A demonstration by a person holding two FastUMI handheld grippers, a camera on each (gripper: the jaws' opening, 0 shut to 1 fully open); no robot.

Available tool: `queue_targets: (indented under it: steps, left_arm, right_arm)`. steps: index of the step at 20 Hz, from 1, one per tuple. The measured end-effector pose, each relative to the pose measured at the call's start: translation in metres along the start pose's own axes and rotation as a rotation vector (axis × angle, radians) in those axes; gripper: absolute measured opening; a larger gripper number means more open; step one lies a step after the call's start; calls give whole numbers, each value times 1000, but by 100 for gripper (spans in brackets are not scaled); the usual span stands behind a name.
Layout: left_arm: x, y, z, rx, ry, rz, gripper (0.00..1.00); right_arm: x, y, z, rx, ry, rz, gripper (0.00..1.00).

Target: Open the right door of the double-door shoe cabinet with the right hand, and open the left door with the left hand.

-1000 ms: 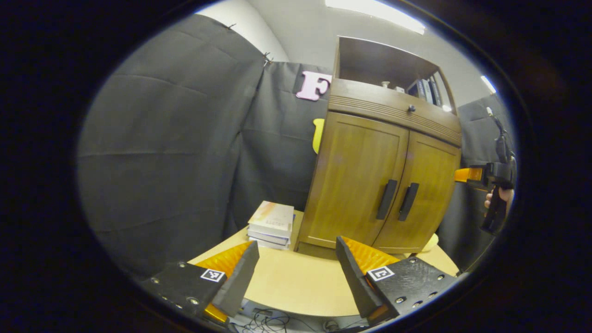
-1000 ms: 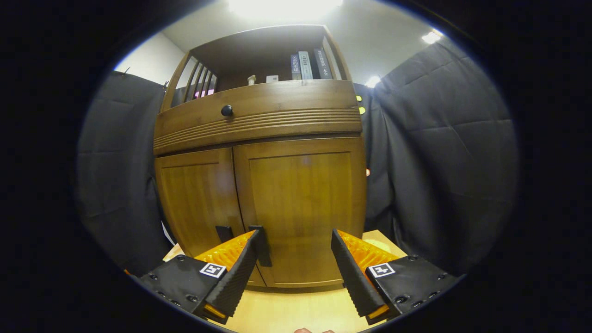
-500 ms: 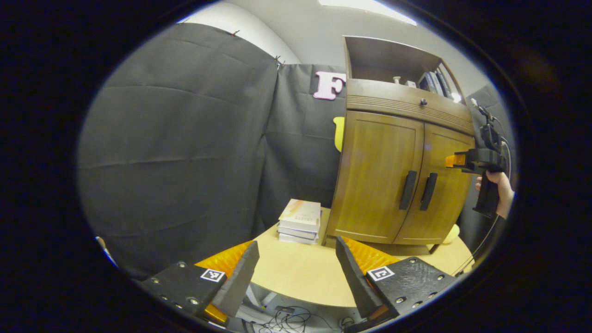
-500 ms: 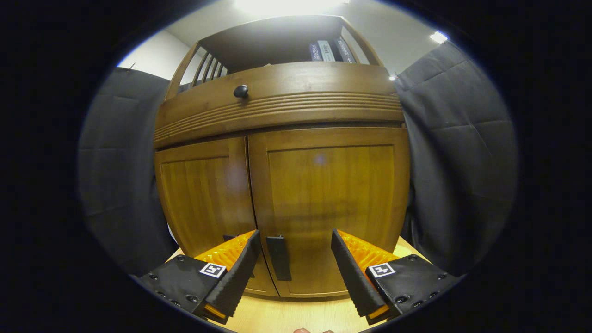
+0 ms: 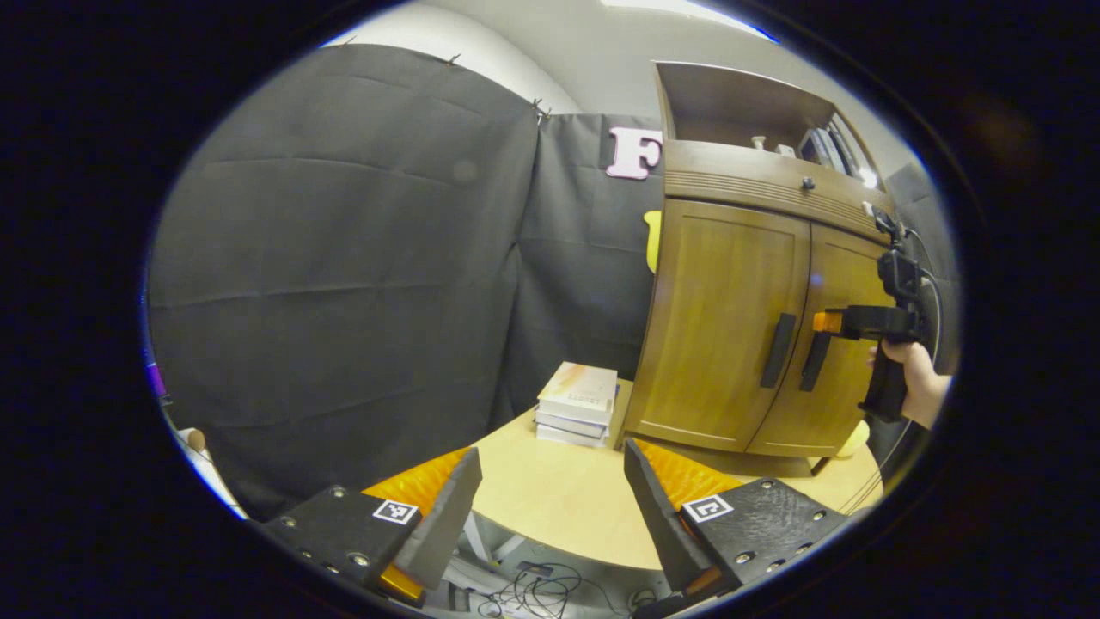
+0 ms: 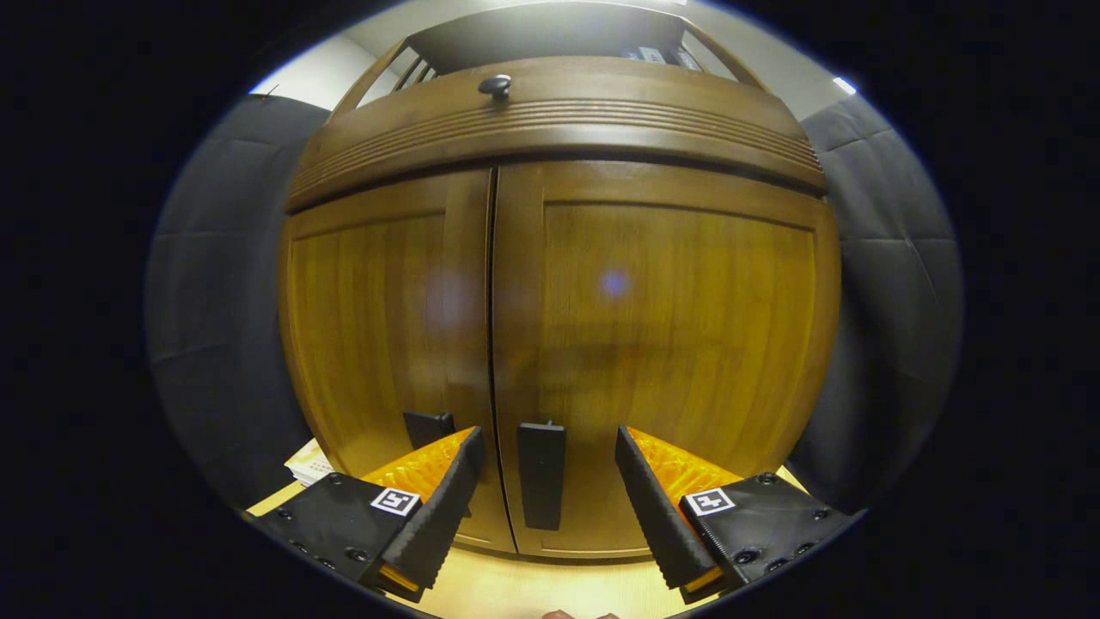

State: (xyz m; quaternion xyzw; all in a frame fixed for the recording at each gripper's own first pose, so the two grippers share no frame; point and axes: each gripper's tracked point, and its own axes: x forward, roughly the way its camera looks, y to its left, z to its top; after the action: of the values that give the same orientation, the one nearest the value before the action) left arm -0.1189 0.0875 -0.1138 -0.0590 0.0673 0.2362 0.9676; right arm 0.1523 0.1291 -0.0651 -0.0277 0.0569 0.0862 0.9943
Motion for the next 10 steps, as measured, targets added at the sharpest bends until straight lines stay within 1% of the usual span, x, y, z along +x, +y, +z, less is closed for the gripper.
queue_targets:
  steps: [2, 7, 10]
  left_arm:
    - [1, -2, 1, -1, -1, 15, 96]
    - [11, -12, 5, -3, -1, 43, 96]
    - [17, -12, 5, -3, 5, 55, 96]
  right_arm:
    - [10, 0, -10, 2, 35, 11, 96]
    - [25, -5, -21, 1, 68, 8, 95]
    - [21, -19, -10, -6, 70, 11, 77]
